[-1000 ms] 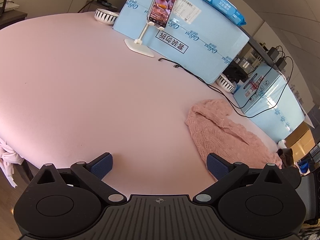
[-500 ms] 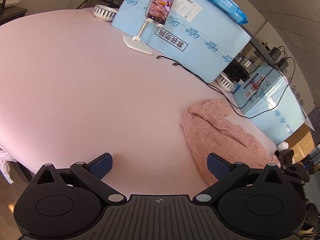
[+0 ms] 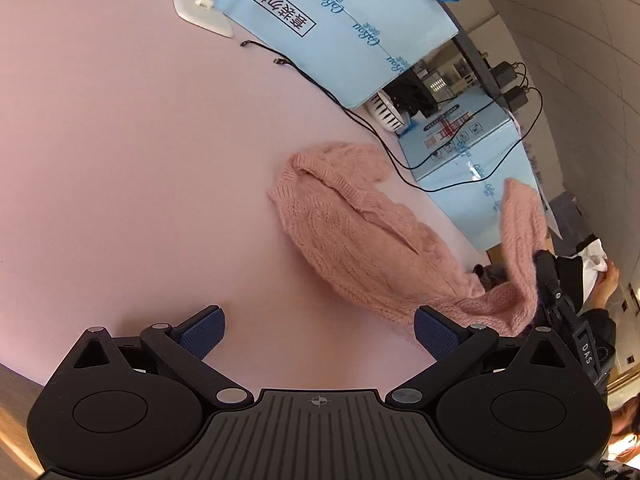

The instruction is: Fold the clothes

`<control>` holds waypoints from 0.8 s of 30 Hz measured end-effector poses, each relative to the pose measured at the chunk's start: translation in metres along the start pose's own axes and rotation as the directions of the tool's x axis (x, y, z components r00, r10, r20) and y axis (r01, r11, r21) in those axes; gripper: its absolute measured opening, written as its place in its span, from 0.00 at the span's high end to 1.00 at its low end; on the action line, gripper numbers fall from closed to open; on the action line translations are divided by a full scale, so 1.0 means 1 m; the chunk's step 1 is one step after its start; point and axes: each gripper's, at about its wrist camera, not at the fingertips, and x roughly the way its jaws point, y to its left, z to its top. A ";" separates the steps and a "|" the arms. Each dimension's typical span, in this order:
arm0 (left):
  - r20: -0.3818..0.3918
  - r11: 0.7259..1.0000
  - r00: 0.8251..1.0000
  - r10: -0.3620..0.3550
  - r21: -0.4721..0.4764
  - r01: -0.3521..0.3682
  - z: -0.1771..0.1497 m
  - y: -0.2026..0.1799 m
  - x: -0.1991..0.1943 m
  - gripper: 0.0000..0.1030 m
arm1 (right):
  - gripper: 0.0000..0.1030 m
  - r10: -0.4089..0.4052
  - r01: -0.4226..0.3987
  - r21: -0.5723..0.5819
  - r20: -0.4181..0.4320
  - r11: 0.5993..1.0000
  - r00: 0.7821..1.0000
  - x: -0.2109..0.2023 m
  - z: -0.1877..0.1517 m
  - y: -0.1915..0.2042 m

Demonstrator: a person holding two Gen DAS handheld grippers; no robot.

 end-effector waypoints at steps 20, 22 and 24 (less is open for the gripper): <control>-0.070 0.897 0.935 -0.346 -0.315 0.309 0.018 0.011 0.049 0.02 | 0.86 0.092 -0.094 0.036 0.065 0.995 0.994 -0.022 -0.015 0.000; -0.075 0.902 0.939 -0.334 -0.314 0.296 0.021 0.007 0.053 0.05 | 0.86 0.074 -0.078 0.044 0.078 0.996 0.994 -0.025 -0.016 -0.001; -0.106 0.929 0.952 -0.286 -0.276 0.247 0.027 0.000 0.058 0.36 | 0.86 0.035 -0.042 0.062 0.111 0.997 0.993 -0.030 -0.016 -0.003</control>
